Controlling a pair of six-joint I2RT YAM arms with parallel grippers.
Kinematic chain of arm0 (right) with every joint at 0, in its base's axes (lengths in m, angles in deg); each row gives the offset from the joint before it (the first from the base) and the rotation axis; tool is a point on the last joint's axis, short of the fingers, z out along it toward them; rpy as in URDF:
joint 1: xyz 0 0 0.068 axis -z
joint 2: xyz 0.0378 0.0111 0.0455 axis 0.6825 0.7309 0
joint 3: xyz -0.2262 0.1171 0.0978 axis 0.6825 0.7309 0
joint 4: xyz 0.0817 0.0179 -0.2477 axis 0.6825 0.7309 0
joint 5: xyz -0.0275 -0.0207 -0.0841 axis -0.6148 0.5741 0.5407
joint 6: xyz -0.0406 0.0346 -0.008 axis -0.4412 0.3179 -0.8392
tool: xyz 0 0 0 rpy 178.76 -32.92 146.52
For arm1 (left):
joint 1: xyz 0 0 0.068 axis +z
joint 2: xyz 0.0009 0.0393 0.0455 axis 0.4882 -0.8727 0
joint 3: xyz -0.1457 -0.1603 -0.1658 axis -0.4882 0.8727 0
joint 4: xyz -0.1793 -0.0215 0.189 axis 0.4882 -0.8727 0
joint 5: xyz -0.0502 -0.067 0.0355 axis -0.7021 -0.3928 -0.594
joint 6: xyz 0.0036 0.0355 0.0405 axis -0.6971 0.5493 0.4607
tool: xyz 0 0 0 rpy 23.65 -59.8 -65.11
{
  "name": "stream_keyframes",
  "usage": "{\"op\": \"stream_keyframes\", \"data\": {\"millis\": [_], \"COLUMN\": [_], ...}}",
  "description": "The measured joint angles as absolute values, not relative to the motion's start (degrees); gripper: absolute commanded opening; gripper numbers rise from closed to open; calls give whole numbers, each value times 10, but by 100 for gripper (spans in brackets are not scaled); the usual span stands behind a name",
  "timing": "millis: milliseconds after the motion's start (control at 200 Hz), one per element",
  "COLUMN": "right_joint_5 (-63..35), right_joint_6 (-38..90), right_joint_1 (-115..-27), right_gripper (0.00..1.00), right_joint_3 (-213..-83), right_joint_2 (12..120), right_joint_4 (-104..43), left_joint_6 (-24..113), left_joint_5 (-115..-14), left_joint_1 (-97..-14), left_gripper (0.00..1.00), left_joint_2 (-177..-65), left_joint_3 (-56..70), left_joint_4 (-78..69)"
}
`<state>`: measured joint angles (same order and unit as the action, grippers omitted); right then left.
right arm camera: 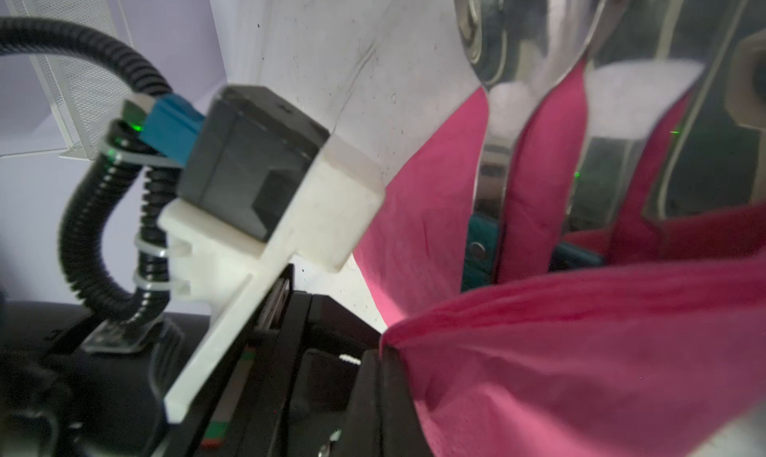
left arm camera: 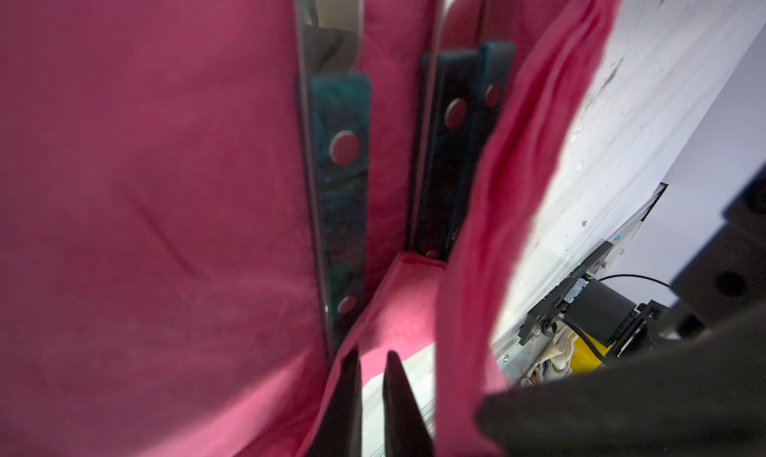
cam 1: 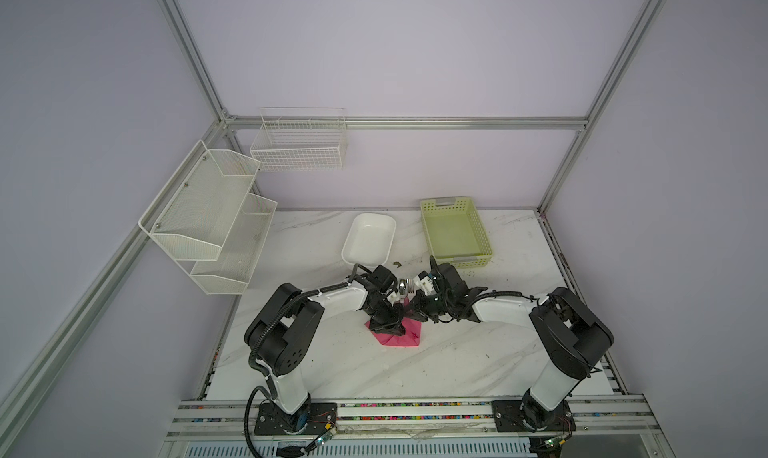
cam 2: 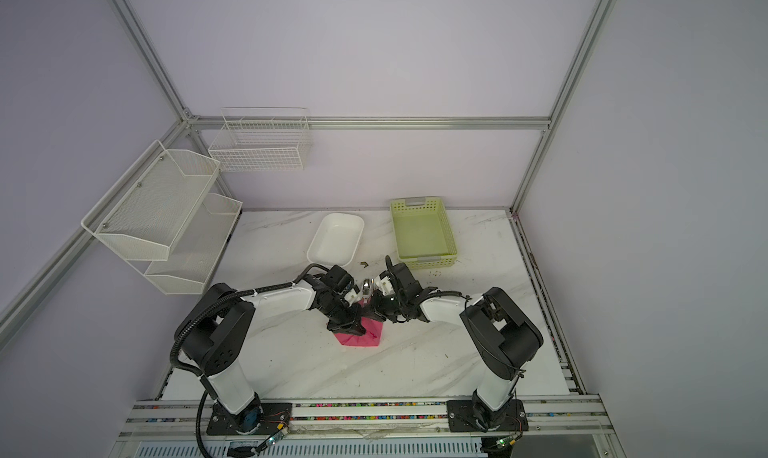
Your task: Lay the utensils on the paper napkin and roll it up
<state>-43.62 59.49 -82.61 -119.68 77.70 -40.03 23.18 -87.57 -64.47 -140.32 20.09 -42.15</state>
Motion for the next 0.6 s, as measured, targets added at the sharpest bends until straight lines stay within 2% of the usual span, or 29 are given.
{"op": "stream_keyframes", "data": {"millis": [600], "right_joint_5": [-438], "right_joint_6": [599], "right_joint_1": [-830], "right_gripper": [0], "right_joint_3": [-1214], "right_joint_2": [836], "right_joint_4": [-426], "left_joint_6": [228], "left_joint_5": [-877], "left_joint_1": [-637], "left_gripper": [15], "left_joint_2": [-1313], "left_joint_3": [231], "left_joint_4": [-435]}}
